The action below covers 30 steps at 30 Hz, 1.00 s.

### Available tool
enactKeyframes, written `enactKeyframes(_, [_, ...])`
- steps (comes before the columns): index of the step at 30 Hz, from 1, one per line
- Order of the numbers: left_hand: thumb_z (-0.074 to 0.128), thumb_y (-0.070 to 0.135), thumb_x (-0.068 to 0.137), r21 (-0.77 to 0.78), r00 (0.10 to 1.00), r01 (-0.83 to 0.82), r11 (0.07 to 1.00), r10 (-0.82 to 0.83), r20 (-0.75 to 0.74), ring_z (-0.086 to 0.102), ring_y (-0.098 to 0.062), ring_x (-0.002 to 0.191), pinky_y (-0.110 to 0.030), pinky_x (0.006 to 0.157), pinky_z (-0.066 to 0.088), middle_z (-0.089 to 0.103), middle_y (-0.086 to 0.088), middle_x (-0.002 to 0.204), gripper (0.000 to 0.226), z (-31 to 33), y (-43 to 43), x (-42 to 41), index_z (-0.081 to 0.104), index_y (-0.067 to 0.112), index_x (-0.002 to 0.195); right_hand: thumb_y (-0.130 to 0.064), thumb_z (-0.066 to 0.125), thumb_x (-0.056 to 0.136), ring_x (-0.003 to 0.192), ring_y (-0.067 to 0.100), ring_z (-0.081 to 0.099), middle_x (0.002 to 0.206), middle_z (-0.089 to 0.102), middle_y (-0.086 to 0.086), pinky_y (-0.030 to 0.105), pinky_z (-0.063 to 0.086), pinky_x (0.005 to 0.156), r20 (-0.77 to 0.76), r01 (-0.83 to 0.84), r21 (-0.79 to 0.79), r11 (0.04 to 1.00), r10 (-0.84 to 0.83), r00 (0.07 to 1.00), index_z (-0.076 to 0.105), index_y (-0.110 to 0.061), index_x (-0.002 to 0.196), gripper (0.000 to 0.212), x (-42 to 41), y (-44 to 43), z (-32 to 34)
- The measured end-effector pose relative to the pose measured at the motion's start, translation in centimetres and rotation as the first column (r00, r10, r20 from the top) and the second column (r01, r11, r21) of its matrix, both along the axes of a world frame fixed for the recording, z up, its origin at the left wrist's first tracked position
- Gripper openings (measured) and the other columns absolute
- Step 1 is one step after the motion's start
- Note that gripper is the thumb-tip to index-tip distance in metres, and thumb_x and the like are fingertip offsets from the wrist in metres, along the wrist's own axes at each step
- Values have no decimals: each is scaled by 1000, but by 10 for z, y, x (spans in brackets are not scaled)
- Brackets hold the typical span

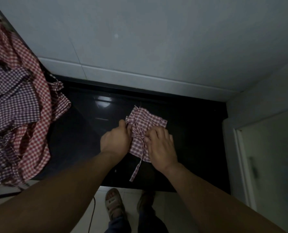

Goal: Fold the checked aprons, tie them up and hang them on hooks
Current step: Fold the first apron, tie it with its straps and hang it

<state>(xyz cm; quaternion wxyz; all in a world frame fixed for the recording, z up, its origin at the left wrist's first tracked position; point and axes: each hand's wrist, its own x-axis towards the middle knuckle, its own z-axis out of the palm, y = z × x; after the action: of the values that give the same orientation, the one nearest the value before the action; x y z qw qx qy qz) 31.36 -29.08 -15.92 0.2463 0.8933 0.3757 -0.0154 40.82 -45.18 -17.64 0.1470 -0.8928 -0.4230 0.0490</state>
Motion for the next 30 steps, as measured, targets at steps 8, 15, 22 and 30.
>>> enactKeyframes(8, [39, 48, 108, -168, 994, -67, 984, 80, 71, 60, -21, 75, -37, 66, 47, 62, 2, 86, 23, 6, 11, -1, 40, 26, 99, -43, 38, 105, 111, 16, 46, 119, 48, -6, 37, 43, 95, -10, -58, -132, 990, 57, 998, 54, -27, 114, 24, 4, 8, 21])
enactKeyframes(15, [60, 27, 99, -305, 930, -29, 952, 138, 341, 60, -14, 79, -35, 67, 46, 62, 5, 89, 17, 31, 33, 1, 52, 30, 84, -49, 50, 101, 103, 7, 50, 110, 49, -12, 37, 49, 94, -303, -20, -102, 995, -12, 953, 55, -31, 108, 19, 17, 21, 61])
enactKeyframes(22, [64, 32, 83, -417, 872, 252, 873, -18, 489, 58, -6, 71, -41, 76, 55, 64, 10, 72, 12, 92, 37, 12, 56, 24, 78, -16, 64, 88, 94, 11, 72, 100, 75, -7, 45, 59, 87, -611, 44, 233, 971, 111, 784, 67, -28, 101, 18, 22, 50, 125])
enactKeyframes(30, [63, 46, 93, -292, 846, 290, 911, -101, 524, 53, 1, 74, -29, 70, 50, 64, 10, 75, 34, 222, 65, 30, 56, 14, 85, -14, 70, 93, 54, -2, 45, 56, 57, -6, 19, 36, 56, -612, 145, 416, 898, 158, 775, 58, -19, 77, 21, 55, 78, 235])
